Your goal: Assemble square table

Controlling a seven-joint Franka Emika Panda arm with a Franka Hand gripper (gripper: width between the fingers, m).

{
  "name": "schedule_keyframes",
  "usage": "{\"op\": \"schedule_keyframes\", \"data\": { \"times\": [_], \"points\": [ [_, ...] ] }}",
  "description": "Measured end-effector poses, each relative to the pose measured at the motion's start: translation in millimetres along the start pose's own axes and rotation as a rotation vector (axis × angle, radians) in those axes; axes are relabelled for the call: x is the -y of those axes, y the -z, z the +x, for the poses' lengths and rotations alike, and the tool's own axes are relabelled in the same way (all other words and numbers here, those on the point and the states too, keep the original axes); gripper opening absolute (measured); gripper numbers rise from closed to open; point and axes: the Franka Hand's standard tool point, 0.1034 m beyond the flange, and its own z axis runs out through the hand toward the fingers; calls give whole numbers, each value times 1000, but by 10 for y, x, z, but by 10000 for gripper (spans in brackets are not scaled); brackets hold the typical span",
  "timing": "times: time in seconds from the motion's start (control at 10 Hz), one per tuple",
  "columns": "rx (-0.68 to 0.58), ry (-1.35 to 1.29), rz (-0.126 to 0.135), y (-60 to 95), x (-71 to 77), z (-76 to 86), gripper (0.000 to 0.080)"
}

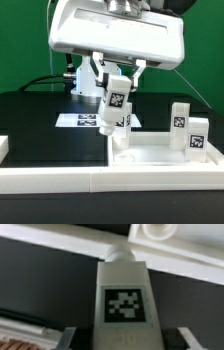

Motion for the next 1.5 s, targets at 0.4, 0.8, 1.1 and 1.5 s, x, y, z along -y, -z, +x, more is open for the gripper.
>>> {"op": "schedule_keyframes", "data": {
  "times": [0.4, 0.8, 1.1, 1.5],
  "points": [
    [31, -21, 18, -24, 61, -33, 291],
    [21, -22, 52, -28, 192, 86, 291],
    [38, -36, 76, -1, 124, 148, 291],
    [44, -35, 76, -25, 125, 122, 291]
  ]
}}
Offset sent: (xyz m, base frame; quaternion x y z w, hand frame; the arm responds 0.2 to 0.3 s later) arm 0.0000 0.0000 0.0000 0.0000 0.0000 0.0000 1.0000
